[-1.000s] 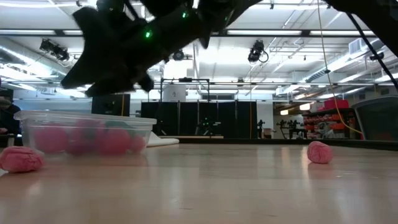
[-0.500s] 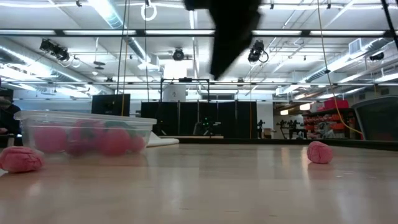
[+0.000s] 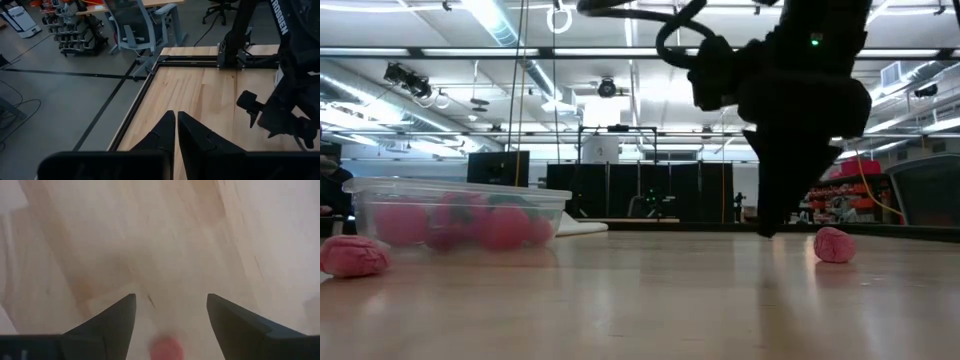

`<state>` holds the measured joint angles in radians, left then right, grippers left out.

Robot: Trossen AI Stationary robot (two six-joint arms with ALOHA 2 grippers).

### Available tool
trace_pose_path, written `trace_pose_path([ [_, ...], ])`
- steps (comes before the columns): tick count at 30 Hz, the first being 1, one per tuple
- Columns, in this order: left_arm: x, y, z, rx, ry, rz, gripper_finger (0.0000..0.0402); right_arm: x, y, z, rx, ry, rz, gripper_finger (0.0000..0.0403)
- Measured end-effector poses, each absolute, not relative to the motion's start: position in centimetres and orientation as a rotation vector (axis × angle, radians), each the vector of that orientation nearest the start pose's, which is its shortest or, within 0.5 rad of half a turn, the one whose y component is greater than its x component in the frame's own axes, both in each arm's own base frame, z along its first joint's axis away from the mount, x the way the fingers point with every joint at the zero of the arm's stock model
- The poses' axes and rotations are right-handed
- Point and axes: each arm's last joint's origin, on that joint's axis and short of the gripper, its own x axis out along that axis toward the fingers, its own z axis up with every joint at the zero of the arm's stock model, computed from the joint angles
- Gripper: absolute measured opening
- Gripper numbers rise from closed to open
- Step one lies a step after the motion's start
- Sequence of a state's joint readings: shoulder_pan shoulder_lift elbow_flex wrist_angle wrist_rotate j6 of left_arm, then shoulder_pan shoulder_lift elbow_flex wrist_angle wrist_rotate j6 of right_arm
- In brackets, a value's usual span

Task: Pick and placing Produce into tupperware
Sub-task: Put the peach into the transparent bin

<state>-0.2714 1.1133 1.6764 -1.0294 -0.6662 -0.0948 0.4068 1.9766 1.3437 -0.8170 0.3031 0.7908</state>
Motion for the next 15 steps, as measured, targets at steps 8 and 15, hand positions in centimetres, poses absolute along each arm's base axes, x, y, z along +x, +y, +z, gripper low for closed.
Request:
trace_pose_path([
  [8, 15.8, -2.5, 48.1, 0.121, 0.400, 0.406, 0.0032, 33.2, 13.8, 14.5, 0.195, 1.320, -0.476, 0.0253],
  [15, 15.8, -2.6, 48.1, 0.121, 0.400, 0.406, 0.0022, 32.5, 13.8, 14.4, 0.333, 1.346, -0.612, 0.0253],
])
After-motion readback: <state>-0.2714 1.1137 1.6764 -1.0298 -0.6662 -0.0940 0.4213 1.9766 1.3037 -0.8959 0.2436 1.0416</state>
